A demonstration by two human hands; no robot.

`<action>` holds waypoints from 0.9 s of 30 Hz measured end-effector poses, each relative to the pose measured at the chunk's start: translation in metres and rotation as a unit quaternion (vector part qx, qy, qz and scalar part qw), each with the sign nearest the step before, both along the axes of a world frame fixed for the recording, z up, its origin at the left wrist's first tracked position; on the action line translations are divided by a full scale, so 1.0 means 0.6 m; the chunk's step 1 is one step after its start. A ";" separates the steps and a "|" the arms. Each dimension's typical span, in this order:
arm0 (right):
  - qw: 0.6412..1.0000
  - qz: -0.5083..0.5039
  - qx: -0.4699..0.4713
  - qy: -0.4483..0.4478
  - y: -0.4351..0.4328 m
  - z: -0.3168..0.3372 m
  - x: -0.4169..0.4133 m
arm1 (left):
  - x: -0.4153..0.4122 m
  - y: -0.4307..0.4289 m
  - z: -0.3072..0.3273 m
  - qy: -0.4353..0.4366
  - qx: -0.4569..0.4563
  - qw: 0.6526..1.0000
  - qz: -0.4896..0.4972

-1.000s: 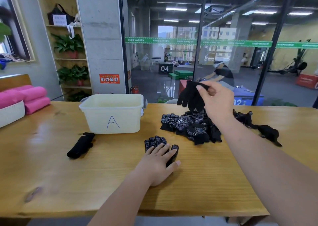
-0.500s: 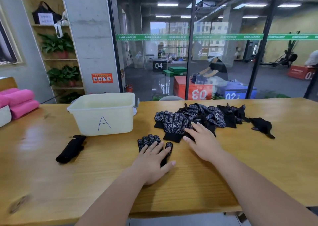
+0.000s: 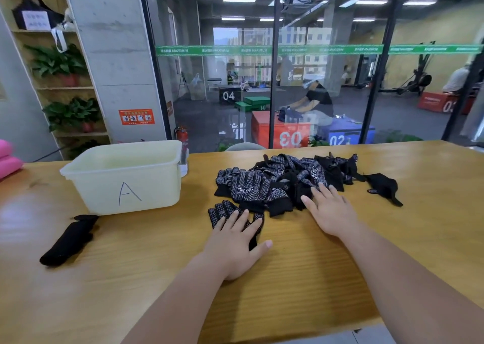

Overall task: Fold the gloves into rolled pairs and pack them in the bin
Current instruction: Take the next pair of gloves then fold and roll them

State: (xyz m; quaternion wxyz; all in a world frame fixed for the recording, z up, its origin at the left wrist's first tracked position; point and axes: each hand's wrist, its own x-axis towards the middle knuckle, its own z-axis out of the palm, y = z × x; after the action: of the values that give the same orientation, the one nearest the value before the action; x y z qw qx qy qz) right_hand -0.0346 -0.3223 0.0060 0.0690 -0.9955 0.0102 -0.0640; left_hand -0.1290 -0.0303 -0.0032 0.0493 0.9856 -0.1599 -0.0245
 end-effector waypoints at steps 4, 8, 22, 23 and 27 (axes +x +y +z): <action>0.999 -0.025 -0.017 0.016 -0.021 -0.003 0.031 | 0.008 0.002 -0.010 -0.023 -0.003 1.000 -0.002; 0.999 -0.028 0.002 0.016 -0.024 -0.017 0.041 | 0.011 0.002 -0.015 -0.033 -0.001 0.999 -0.004; 0.989 -0.057 -0.120 -0.064 0.028 -0.011 -0.060 | 0.011 -0.002 0.000 0.005 0.013 1.000 0.001; 0.988 -0.059 -0.130 -0.066 0.038 -0.007 -0.077 | 0.008 -0.003 0.002 0.010 0.015 1.000 0.003; 0.985 -0.062 -0.151 -0.056 0.078 0.005 -0.131 | -0.013 -0.004 0.008 0.018 0.021 1.000 0.007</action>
State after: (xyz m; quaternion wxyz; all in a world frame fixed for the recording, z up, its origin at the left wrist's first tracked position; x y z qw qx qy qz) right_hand -0.1135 -0.2754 0.0092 -0.0861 -0.9867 0.0586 -0.1247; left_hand -0.1368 -0.0327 0.0016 0.0318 0.9870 -0.1513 -0.0449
